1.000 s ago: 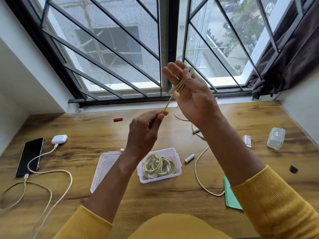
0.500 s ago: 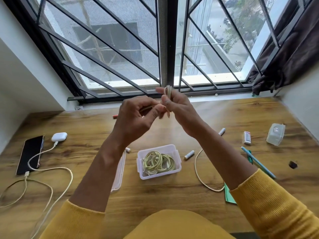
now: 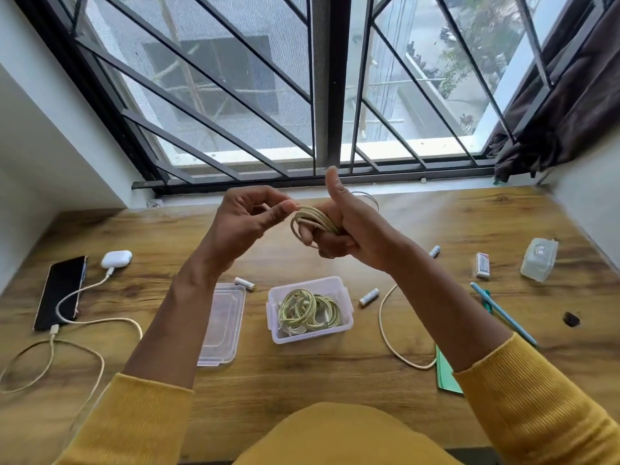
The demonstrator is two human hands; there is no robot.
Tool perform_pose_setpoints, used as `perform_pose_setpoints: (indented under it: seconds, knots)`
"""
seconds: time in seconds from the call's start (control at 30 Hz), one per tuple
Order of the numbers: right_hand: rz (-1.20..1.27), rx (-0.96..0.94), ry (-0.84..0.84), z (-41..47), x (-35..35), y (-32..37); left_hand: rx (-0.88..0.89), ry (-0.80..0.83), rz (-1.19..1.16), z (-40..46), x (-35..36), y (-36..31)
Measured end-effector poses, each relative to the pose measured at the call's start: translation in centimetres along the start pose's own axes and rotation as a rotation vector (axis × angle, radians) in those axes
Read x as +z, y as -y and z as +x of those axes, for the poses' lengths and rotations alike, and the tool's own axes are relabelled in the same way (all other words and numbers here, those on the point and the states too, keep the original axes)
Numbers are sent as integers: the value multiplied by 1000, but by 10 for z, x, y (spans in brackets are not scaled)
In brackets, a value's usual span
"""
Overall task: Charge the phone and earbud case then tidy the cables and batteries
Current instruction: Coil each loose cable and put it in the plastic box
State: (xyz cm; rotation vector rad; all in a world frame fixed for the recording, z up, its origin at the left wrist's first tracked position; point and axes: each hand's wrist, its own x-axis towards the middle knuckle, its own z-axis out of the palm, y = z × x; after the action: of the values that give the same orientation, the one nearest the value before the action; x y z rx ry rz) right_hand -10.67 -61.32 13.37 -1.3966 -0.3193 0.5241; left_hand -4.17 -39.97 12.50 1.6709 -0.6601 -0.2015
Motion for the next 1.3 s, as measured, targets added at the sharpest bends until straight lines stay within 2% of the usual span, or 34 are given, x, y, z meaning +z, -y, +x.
perform_pose_setpoints:
  seconds: [0.17, 0.3, 0.5, 0.6, 0.7, 1.0, 1.3]
  knots:
    - [365, -126, 31, -1, 2, 5, -71, -184, -355, -9, 23, 8]
    - [565, -230, 5, 1, 7, 8, -50, -248, -462, -13, 47, 10]
    - [569, -271, -54, 2, 11, 6, -54, -281, -307, -10, 49, 3]
    - [557, -251, -81, 1, 10, 4, -77, -199, -247, -12, 43, -6]
    - [545, -229, -85, 2, 8, 3, -148, -123, -282, -14, 36, -15]
    - [399, -64, 42, -3, 1, 5, -169, 151, -127, -6, 19, -27]
    - [445, -12, -204, -5, -8, -14, -201, -21, -143, -11, 37, -4]
